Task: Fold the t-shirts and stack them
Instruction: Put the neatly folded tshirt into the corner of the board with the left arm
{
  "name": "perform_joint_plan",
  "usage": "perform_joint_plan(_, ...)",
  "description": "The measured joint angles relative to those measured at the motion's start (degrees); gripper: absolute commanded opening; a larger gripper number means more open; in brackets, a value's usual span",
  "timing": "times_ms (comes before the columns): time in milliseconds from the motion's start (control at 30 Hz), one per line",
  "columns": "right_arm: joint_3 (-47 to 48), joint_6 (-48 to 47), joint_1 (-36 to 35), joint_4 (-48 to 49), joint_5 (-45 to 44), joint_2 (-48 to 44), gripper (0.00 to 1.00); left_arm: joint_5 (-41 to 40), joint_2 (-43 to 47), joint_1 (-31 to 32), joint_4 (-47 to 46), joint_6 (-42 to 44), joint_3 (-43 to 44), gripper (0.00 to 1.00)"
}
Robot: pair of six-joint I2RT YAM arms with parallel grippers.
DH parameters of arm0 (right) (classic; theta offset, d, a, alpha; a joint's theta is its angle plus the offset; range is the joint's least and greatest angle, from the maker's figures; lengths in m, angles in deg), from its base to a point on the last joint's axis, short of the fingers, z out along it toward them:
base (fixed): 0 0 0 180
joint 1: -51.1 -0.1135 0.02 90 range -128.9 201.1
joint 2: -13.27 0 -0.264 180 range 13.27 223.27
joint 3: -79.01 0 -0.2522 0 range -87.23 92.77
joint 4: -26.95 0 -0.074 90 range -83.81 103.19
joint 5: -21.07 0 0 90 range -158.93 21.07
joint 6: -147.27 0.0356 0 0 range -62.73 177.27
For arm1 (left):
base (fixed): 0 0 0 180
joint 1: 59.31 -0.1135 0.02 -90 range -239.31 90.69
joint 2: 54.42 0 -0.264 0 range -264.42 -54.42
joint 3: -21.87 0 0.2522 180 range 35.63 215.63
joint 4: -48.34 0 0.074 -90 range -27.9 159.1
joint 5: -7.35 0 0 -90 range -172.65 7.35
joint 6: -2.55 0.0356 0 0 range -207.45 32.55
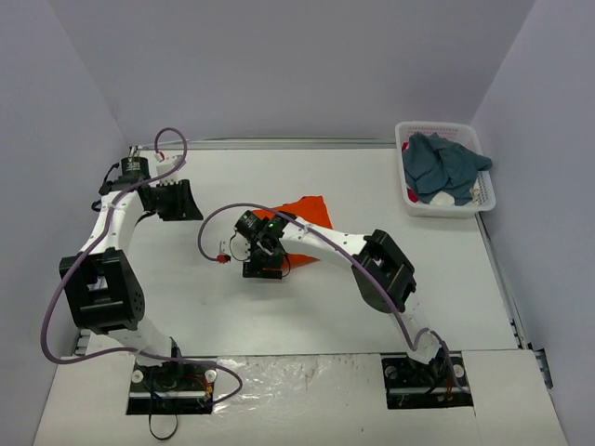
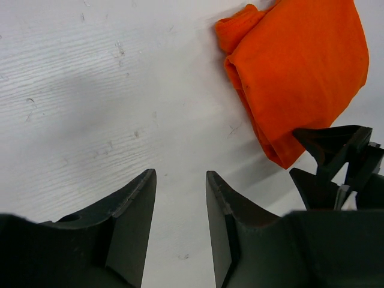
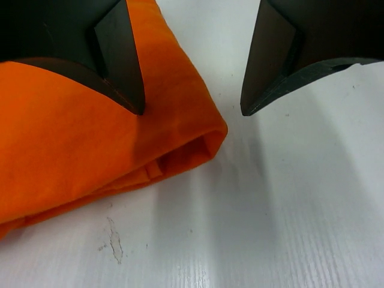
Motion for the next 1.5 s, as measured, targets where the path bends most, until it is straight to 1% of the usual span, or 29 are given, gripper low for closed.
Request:
perform_joint_plan(167,1.9,0.11,-0.46,0.22,-0.48,3.41,0.6,-0.83,1.73,-0.02,-0.55,-0.31,-0.81,0.38)
perform_joint_plan(233,2.49,0.22,-0.7,0.42,-0.57,4.55,0.53,-1.05,2.08,-0.02,-0.72,-0.39,-0.81,0.39)
perform_joint_plan(267,2.54,0.28,-0.79,0.5,-0.59,4.92,0.47,-1.14,2.16,-0.02,-0.81,-0.66,-0.81,0.39)
perform_joint_plan(300,2.69,0.33,-0.83,0.44,-0.68,5.16,0.27,-1.27,2.23,-0.02,-0.87,-0.94,-0.83,0.41)
perform_joint_plan(333,2.8,0.44,-0.98,0.61,-0.92,5.18,0.19,-1.29,2.32,-0.02,-1.16,-1.38,-0.96,0.41)
perform_joint_plan(367,2.89,0.66,-1.07,0.72,-1.2,5.2,0.08,-1.29,2.4,-0.02,-1.44,-1.9,-1.25,0.42)
perform_joint_plan(400,2.91,0.72,-1.11,0.76,-1.49,5.2,0.03,-1.22,2.56,-0.02,-1.81,-2.4,-1.73,0.43)
perform_joint_plan(433,2.91,0.94,-1.14,0.74,-1.75,5.2,0.0,-1.14,2.67,-0.02,-2.01,-2.89,-2.19,0.44)
perform_joint_plan(533,2.95,1.33,-1.16,0.74,-2.19,5.2,0.0,-0.07,2.86,-0.02,-2.73,-4.9,-3.61,0.46)
perform_joint_plan(667,3.45,1.36,-1.16,0.26,-2.69,5.2,0.0,3.04,2.86,-0.02,-3.39,-8.0,-4.04,0.54)
perform_joint_plan(700,3.89,1.36,-1.16,-0.13,-2.89,5.2,0.0,4.02,2.82,-0.02,-3.78,-8.79,-4.07,0.58)
perform_joint_plan(767,5.22,1.36,-1.16,-1.09,-3.28,5.2,0.0,6.84,2.54,-0.02,-4.79,-10.71,-4.24,0.62)
perform_joint_plan(833,7.1,1.36,-1.16,-2.38,-3.72,5.18,0.0,10.38,1.36,0.0,-6.1,-13.25,-4.31,0.7)
perform_joint_plan(967,11.13,1.33,-1.16,-3.74,-5.01,5.18,0.0,17.09,-4.42,0.35,-8.33,-18.21,-4.35,0.8)
perform_joint_plan(1033,12.81,1.31,-1.16,-4.37,-5.7,5.11,0.0,19.37,-8.11,0.74,-9.6,-20.61,-4.59,0.94)
perform_joint_plan(1067,13.46,1.31,-1.16,-4.74,-5.95,5.11,0.0,20.5,-9.94,1.05,-10.47,-22.01,-4.96,0.96)
perform_joint_plan(1100,14.08,1.31,-1.16,-5.14,-6.16,5.11,0.0,21.57,-11.45,1.38,-11.43,-23.47,-5.55,0.94)
perform_joint_plan(1267,15.5,1.31,-1.16,-6.49,-6.82,5.14,0.0,24.85,-16.46,4.13,-15.34,-29.86,-8.07,0.94)
perform_joint_plan(1500,17.97,1.31,-1.16,-8.68,-7.17,5.42,0.0,26.97,-17.64,8.66,-22.51,-37.2,-8.39,0.94)
